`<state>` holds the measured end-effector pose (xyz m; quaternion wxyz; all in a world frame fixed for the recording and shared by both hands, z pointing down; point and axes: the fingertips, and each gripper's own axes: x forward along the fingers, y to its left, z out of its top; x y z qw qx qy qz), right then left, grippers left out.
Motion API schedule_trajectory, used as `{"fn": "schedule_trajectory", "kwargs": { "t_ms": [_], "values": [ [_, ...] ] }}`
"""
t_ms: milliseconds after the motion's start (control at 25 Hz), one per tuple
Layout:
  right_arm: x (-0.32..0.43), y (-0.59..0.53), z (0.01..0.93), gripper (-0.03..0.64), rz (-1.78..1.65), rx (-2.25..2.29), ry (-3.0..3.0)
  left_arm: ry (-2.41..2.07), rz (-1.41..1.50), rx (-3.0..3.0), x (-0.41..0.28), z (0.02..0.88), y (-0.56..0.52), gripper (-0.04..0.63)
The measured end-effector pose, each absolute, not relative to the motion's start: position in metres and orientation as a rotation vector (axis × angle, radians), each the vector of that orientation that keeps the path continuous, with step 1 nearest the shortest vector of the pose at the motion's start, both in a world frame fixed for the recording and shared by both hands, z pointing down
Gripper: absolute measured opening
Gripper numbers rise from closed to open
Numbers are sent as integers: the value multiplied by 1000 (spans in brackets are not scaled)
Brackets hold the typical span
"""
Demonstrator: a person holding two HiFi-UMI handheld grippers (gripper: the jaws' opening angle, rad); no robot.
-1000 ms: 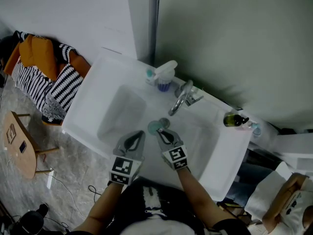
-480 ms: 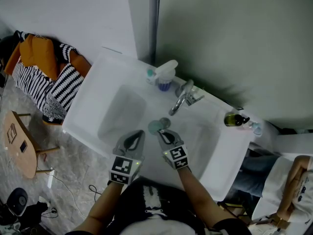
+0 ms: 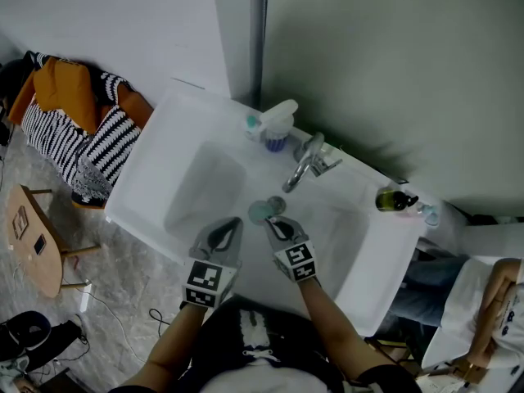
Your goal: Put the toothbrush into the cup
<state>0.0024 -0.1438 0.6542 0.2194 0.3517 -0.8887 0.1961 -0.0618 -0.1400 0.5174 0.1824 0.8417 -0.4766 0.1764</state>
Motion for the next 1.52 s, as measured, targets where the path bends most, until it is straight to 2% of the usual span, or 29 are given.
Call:
{"fn": "schedule_trajectory", "kwargs": {
  "t_ms": [1520],
  "values": [
    [22,-152,677,29,818,1066,-2390,-1330,509,2356,-57,526,-137,0]
  ]
}}
